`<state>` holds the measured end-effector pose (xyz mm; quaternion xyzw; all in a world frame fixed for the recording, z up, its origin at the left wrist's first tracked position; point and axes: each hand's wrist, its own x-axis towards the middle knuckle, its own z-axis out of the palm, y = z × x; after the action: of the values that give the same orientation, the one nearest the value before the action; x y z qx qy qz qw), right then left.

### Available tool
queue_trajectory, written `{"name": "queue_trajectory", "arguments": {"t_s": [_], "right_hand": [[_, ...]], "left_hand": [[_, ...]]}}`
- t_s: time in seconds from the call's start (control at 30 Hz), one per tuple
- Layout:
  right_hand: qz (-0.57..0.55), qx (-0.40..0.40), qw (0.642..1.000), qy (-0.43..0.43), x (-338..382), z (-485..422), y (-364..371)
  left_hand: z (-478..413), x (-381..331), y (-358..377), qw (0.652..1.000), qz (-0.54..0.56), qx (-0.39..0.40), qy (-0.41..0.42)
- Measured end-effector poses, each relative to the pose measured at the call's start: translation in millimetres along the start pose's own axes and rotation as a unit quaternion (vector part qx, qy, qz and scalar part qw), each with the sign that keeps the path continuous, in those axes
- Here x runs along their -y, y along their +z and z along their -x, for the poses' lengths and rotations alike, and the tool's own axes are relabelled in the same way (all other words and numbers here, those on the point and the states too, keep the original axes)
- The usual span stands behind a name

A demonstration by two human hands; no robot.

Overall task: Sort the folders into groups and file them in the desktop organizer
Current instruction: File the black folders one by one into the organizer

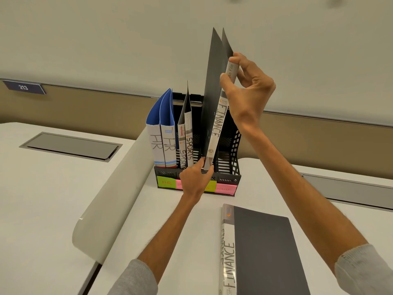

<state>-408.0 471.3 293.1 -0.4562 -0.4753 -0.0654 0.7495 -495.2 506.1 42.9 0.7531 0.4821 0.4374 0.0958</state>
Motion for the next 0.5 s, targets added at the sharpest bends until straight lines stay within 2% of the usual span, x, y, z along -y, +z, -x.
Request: {"name": "queue_trajectory", "arguments": {"t_s": [0.3, 0.5], "right_hand": [[-0.017, -0.009, 1.0, 0.016, 21, -9, -11], [-0.021, -0.009, 1.0, -0.006, 36, -12, -9]], "left_hand": [[19, -9, -11, 0.999, 0.041, -0.022, 0.023], [26, -19, -19, 0.994, 0.029, -0.071, 0.083]]}}
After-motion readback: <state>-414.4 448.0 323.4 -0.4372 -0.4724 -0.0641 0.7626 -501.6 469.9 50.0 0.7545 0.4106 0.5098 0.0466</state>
